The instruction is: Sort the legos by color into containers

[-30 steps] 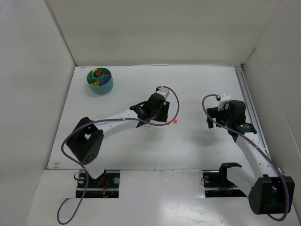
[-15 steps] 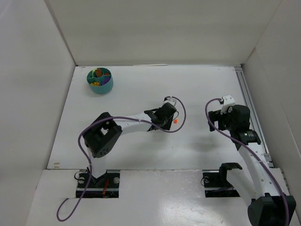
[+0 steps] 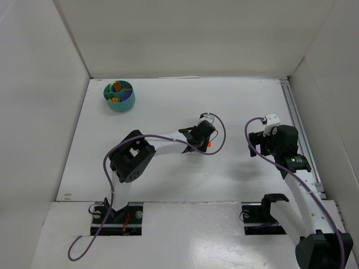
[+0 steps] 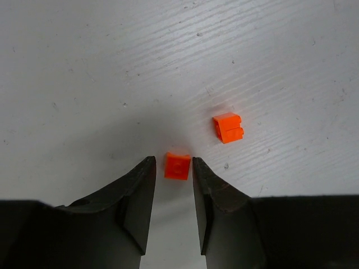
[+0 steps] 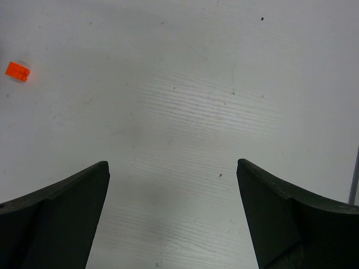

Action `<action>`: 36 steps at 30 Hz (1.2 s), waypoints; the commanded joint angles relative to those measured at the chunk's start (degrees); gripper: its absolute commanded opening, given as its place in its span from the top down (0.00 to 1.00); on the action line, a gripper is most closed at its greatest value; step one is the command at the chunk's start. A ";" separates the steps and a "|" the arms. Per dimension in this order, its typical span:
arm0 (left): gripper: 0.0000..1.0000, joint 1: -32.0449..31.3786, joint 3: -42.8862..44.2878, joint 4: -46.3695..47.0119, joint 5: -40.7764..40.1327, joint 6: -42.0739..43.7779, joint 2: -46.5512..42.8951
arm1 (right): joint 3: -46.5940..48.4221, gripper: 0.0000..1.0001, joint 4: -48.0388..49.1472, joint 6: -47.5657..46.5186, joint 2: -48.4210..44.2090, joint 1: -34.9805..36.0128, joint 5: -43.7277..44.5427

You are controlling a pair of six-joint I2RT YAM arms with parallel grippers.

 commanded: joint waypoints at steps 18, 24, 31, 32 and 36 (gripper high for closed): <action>0.90 -0.14 3.26 -3.22 -2.72 -1.01 -0.63 | 0.59 0.01 1.17 0.24 -0.70 -0.12 1.44; 0.90 -0.14 1.68 -3.23 -4.39 -1.54 -5.30 | 0.59 0.01 1.70 0.24 -0.70 -0.12 1.44; 0.92 5.92 1.67 -4.28 -9.21 -2.86 -10.04 | 0.59 0.01 2.23 -0.29 -0.70 -0.12 -0.13; 0.92 7.06 2.28 -4.98 -11.22 -2.86 -10.05 | 0.59 0.01 2.23 -0.29 -0.70 -0.12 -0.14; 0.92 15.65 5.18 -4.98 -13.87 -1.63 -12.16 | 0.59 0.01 3.45 -0.82 -0.70 -0.12 -0.84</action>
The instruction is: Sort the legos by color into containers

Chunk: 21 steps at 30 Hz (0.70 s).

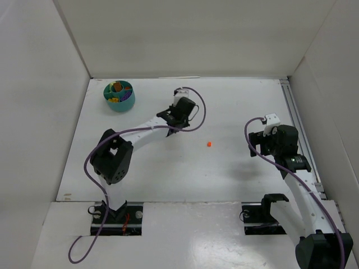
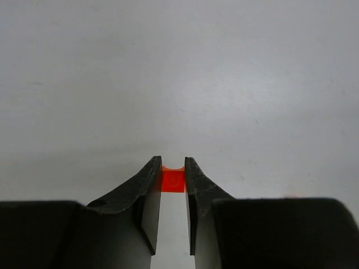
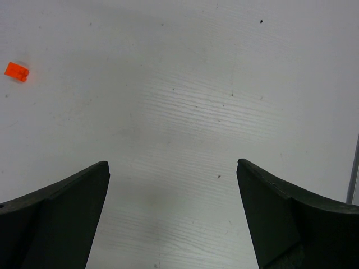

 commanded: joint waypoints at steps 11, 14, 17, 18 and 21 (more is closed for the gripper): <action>0.91 24.40 22.01 -1.09 -2.45 5.65 3.23 | 2.17 0.01 14.28 -2.73 3.86 -0.64 -4.82; 0.91 27.04 31.41 -4.77 -4.99 6.71 9.47 | 6.47 0.01 15.61 -3.87 9.05 -0.64 -3.15; 0.90 28.97 38.98 -7.15 -7.81 7.24 14.31 | 11.12 0.01 15.00 -3.87 15.11 -0.64 -1.48; 0.90 29.51 40.56 -7.77 -7.82 7.24 15.27 | 12.18 0.01 14.99 -3.87 16.43 -0.64 -1.48; 0.89 31.96 44.44 -7.77 -5.02 7.24 17.22 | 15.44 0.01 13.51 -4.92 20.48 -0.64 -0.95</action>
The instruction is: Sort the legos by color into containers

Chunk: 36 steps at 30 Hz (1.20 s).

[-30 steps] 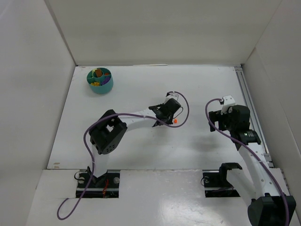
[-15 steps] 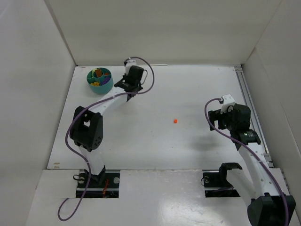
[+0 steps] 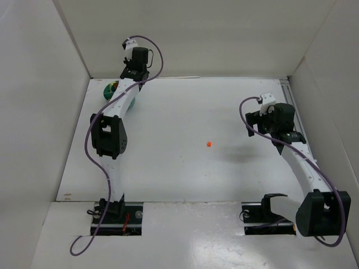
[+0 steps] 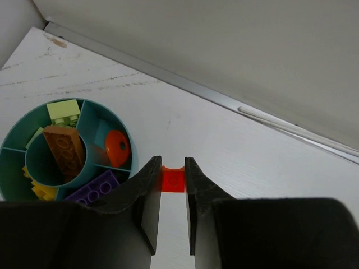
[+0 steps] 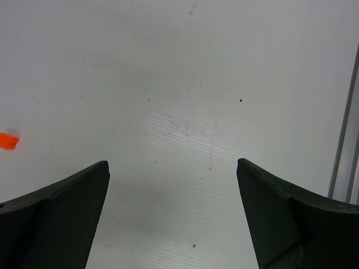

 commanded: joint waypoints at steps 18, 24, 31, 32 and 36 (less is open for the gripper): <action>0.83 5.83 6.69 -2.92 -3.05 1.21 6.54 | 8.85 0.01 1.96 -1.12 9.88 -0.31 6.33; 0.82 5.83 7.22 -2.92 -5.25 2.53 8.91 | 9.37 0.01 2.48 -0.60 11.11 -0.31 6.33; 0.78 5.83 6.08 -2.92 -5.87 2.53 9.44 | 9.90 0.01 2.48 -0.60 12.87 -0.31 5.81; 0.77 5.83 6.07 -2.92 -5.87 3.05 9.44 | 9.90 0.01 2.48 -0.60 12.87 -0.31 5.81; 0.72 5.83 6.07 -3.45 -5.87 2.35 9.97 | 9.90 0.01 2.48 -0.07 13.40 -0.31 5.20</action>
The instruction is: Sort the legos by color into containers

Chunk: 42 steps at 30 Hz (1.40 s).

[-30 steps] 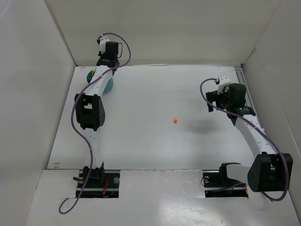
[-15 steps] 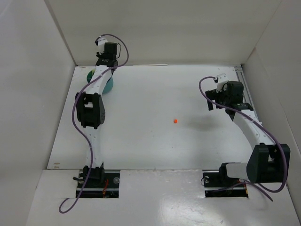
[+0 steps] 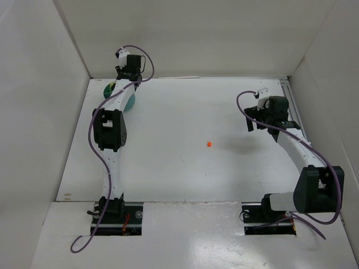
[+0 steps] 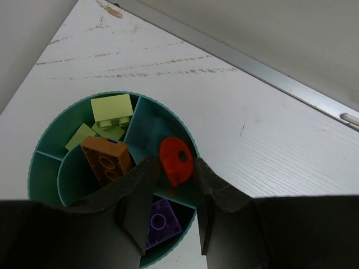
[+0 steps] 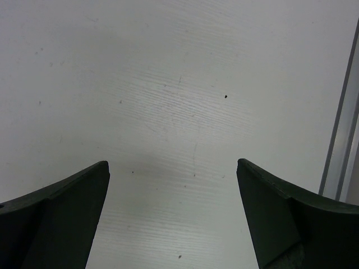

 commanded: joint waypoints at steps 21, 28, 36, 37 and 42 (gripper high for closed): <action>0.02 -13.71 -13.20 5.90 26.61 4.71 -21.19 | 1.81 0.01 0.86 2.58 -3.36 -0.31 -0.69; 0.07 -25.13 -25.68 7.32 27.33 0.59 -26.82 | -2.14 0.01 -3.97 5.13 -7.40 -0.31 1.60; 0.19 -40.15 -36.05 9.33 23.82 -8.37 -26.21 | -10.48 0.01 -4.68 6.98 -18.28 -0.84 0.81; 0.19 -41.39 -36.94 9.86 23.82 -9.16 -25.60 | -11.19 0.01 -4.68 6.98 -19.52 -0.84 0.81; 0.22 -48.60 -36.78 9.61 17.86 -13.04 -21.65 | -13.48 0.01 -6.86 6.45 -26.29 -0.84 0.19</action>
